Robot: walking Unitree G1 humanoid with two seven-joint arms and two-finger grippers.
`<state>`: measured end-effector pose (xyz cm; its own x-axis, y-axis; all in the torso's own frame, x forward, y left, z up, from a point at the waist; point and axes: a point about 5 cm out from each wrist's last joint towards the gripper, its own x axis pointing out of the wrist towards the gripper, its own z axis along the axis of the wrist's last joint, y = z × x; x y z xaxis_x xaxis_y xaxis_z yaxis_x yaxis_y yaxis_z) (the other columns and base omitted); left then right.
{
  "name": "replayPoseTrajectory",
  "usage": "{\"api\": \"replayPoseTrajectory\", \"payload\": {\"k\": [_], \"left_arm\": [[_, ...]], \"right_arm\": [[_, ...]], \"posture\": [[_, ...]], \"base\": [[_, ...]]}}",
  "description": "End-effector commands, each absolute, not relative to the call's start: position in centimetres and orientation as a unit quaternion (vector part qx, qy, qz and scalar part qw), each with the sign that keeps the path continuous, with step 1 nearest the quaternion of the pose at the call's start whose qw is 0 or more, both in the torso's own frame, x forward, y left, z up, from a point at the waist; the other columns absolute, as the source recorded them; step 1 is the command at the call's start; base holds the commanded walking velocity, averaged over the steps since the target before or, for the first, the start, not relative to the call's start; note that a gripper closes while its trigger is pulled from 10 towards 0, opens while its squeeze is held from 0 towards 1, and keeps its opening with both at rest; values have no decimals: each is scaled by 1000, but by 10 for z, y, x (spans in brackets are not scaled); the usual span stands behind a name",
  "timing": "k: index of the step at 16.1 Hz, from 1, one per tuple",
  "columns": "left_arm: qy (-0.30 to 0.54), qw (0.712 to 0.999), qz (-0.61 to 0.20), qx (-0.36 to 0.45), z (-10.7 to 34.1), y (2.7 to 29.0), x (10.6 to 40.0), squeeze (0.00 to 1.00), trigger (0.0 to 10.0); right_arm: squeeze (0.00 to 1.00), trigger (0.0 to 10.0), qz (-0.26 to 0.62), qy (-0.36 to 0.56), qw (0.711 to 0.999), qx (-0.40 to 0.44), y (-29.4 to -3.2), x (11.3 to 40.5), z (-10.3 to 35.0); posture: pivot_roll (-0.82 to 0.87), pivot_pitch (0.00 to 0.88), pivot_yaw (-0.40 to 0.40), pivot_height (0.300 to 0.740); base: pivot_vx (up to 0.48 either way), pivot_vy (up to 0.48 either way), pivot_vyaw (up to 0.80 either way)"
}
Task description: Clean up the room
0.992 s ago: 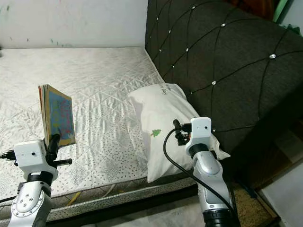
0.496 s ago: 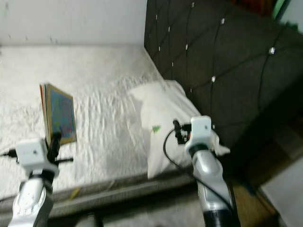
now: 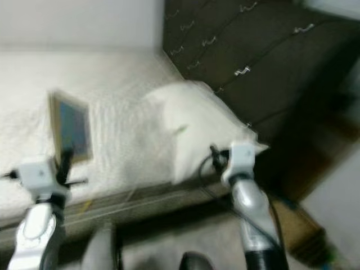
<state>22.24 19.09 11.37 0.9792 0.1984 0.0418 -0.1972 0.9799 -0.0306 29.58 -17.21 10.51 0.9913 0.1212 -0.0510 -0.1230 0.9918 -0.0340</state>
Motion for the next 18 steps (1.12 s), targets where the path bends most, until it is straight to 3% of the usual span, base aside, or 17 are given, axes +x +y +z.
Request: {"api": "replayPoseTrajectory", "payload": {"k": [1,4,16,18], "left_arm": [[-18,995,99,-12,112,195,222,0,10000],[-20,995,98,-14,112,195,223,0,10000],[-19,992,117,-46,110,200,227,0,10000],[-11,990,130,-60,111,202,230,0,10000]], "right_arm": [[0,10000,63,36,997,-15,-170,293,99],[0,10000,65,37,997,-16,-170,294,99],[0,10000,80,30,996,-27,-167,296,101],[0,10000,85,25,996,-19,-163,297,105]], "posture": [[-8,0,-88,647],[-8,0,-90,647],[-14,0,-93,647],[-8,0,-95,647]], "base": [[0,0,0],[0,0,0],[326,0,0],[0,0,0]]}}
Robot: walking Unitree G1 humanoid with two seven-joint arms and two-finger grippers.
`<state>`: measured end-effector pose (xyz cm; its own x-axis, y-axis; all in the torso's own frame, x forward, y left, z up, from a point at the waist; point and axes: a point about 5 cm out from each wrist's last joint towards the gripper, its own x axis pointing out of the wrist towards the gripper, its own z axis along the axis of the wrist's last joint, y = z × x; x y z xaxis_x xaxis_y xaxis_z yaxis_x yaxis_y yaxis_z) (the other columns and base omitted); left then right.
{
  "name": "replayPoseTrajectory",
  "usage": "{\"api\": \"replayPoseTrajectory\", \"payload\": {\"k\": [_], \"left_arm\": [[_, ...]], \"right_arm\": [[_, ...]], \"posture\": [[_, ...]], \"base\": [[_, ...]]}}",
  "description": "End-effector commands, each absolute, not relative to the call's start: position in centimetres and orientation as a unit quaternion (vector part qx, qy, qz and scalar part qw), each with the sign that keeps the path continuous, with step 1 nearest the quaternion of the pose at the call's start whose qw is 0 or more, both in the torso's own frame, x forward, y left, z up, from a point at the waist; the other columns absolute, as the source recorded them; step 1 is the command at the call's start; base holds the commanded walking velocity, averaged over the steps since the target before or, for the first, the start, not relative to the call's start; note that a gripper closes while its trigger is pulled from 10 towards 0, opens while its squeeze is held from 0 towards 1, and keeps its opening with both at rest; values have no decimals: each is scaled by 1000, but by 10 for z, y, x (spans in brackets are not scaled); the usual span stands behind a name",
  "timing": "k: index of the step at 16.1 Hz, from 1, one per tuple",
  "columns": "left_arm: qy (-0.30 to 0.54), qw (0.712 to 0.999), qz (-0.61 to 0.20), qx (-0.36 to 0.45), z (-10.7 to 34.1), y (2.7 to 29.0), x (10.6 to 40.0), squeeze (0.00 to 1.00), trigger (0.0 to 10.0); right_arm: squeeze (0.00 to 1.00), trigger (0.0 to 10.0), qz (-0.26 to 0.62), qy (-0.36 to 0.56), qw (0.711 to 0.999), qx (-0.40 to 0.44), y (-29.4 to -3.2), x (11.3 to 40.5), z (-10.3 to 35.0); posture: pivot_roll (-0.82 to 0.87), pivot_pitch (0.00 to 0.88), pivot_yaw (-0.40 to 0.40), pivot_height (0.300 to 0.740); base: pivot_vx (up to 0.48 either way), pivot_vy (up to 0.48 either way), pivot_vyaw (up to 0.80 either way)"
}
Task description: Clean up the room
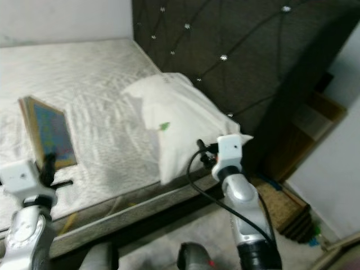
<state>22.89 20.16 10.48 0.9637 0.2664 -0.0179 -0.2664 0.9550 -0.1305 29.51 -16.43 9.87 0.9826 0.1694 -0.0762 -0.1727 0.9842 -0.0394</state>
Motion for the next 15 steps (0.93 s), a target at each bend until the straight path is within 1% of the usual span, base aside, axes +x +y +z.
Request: {"api": "replayPoseTrajectory", "payload": {"k": [1,5,7,8,12,15], "left_arm": [[-4,987,140,-74,109,204,231,0,10000],[33,974,163,-157,101,208,234,0,10000],[56,960,163,-223,98,205,245,0,10000],[60,956,161,-239,97,204,251,0,10000],[58,959,149,-235,101,201,258,0,10000],[57,959,144,-237,101,199,258,0,10000]], "right_arm": [[0,10000,91,27,995,-14,-160,297,105],[0,10000,103,35,994,-3,-153,289,104],[0,10000,106,44,993,12,-155,281,104],[0,10000,107,46,993,17,-155,279,105],[0,10000,105,52,993,23,-157,270,106],[0,10000,104,61,992,23,-157,269,105]], "posture": [[-3,0,-95,647],[-11,0,-89,647],[-29,41,-84,647],[-32,45,-83,647],[-56,64,-71,618],[-53,58,-69,618]], "base": [[0,0,0],[0,0,0],[0,0,0],[0,0,0],[0,0,0],[0,0,0]]}}
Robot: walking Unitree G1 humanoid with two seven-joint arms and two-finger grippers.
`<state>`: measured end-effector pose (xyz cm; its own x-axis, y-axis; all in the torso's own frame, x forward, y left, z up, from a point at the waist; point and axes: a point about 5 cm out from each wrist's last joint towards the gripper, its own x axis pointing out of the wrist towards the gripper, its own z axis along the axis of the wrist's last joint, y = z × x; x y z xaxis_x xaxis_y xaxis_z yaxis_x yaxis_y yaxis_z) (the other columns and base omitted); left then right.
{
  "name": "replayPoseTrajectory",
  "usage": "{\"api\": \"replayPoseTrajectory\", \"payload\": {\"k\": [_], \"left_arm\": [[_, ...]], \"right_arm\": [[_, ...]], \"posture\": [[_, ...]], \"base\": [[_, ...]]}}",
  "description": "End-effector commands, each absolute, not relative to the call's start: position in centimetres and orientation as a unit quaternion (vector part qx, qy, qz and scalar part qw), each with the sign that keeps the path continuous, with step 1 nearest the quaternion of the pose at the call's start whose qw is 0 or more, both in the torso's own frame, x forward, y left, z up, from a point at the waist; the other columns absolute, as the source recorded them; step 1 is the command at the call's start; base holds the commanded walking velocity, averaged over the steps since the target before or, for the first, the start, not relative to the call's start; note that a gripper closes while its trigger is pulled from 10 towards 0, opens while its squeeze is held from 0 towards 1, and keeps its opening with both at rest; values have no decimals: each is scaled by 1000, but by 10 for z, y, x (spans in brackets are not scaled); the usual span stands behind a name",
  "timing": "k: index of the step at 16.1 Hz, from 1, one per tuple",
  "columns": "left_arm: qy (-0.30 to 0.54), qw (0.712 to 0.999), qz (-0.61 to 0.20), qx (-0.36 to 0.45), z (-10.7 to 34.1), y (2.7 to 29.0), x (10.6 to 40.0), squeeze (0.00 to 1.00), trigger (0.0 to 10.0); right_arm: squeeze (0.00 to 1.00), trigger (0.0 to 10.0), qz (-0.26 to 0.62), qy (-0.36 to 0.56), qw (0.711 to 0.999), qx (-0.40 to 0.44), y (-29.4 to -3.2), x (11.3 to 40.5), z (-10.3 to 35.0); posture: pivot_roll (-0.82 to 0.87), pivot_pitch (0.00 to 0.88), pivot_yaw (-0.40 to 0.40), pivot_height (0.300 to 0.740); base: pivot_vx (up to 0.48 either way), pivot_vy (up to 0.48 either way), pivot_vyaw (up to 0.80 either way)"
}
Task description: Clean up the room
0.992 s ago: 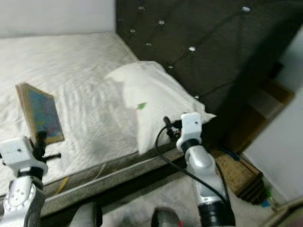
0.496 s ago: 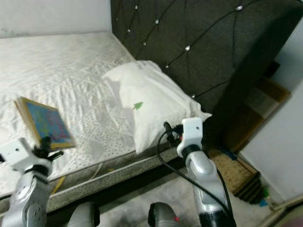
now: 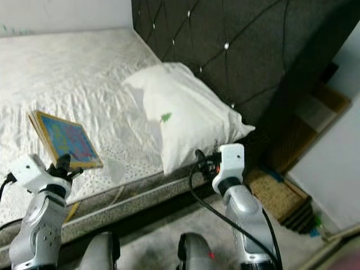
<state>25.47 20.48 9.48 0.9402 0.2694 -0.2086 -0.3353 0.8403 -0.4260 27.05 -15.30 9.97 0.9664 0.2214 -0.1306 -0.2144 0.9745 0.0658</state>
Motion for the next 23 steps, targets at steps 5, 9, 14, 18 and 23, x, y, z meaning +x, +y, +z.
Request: {"api": "replayPoseTrajectory", "payload": {"k": [5,9,14,18,23], "left_arm": [[39,952,151,-262,104,200,261,0,10000],[35,952,151,-263,105,201,263,0,10000],[37,951,152,-265,103,200,262,0,10000],[38,951,150,-267,102,199,263,0,10000],[38,951,155,-266,101,202,266,0,10000]], "right_arm": [[0,10000,109,62,992,26,-155,272,106],[0,10000,116,60,991,21,-154,273,108],[0,10000,126,56,990,15,-153,273,109],[0,10000,141,52,989,16,-151,273,110],[0,10000,129,53,990,13,-153,276,111]], "posture": [[-47,42,-69,618],[-48,38,-75,618],[-52,39,-76,618],[-55,41,-76,618],[-60,52,-79,618]], "base": [[50,0,0],[285,0,0],[293,0,225],[294,0,719],[392,0,145]]}}
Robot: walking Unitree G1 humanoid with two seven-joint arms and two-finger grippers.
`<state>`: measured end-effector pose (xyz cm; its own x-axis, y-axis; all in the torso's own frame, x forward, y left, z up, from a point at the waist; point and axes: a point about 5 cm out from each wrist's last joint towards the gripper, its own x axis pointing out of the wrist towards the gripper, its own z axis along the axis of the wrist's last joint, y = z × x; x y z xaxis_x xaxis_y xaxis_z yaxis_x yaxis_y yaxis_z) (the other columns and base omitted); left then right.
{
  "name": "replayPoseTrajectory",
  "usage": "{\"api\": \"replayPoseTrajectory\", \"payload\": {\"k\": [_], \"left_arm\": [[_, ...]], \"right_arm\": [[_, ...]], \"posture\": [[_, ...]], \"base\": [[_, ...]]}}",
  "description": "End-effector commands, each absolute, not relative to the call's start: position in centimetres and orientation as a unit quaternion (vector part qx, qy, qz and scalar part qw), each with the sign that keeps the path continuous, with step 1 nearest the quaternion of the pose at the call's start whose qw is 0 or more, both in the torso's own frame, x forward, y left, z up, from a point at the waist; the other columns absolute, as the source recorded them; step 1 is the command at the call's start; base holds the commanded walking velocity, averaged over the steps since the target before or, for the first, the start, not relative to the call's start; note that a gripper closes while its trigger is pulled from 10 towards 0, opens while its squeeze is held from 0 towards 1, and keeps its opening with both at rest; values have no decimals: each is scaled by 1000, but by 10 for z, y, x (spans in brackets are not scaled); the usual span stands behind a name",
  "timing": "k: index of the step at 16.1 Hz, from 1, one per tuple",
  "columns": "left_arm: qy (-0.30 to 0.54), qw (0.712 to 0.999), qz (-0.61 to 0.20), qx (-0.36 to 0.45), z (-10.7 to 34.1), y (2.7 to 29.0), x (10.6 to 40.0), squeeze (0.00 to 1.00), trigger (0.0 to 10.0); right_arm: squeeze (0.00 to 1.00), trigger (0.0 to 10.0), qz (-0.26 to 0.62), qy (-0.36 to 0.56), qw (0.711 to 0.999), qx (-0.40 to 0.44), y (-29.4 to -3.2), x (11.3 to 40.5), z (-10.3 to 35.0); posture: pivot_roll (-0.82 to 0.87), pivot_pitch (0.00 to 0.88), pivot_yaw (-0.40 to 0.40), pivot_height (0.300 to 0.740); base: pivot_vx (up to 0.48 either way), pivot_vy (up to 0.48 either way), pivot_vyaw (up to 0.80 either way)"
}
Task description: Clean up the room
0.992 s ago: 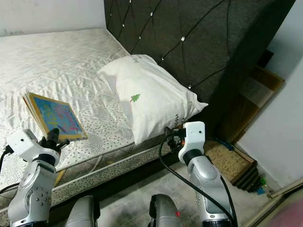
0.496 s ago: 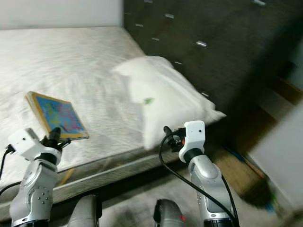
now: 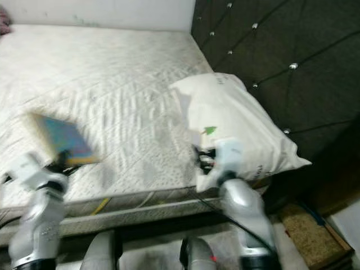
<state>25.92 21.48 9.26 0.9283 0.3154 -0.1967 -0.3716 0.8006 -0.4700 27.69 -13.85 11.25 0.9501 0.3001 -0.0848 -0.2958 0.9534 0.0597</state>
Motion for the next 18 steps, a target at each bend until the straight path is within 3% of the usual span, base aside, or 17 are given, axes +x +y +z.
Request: {"api": "replayPoseTrajectory", "payload": {"k": [1,6,13,18], "left_arm": [[40,950,155,-267,101,202,266,0,10000],[97,943,105,-301,90,182,271,0,10000],[143,936,-42,-319,93,139,274,0,10000],[147,937,-56,-313,92,141,299,0,10000]], "right_arm": [[0,10000,129,52,990,13,-153,276,111],[0,10000,118,45,992,14,-156,275,113],[0,10000,113,41,993,18,-157,276,114],[0,10000,115,42,992,15,-157,275,115]], "posture": [[-60,52,-79,618],[-62,43,-80,618],[-64,45,-85,539],[-75,56,-88,534]], "base": [[337,0,0],[51,0,0],[0,0,0],[0,0,0]]}}
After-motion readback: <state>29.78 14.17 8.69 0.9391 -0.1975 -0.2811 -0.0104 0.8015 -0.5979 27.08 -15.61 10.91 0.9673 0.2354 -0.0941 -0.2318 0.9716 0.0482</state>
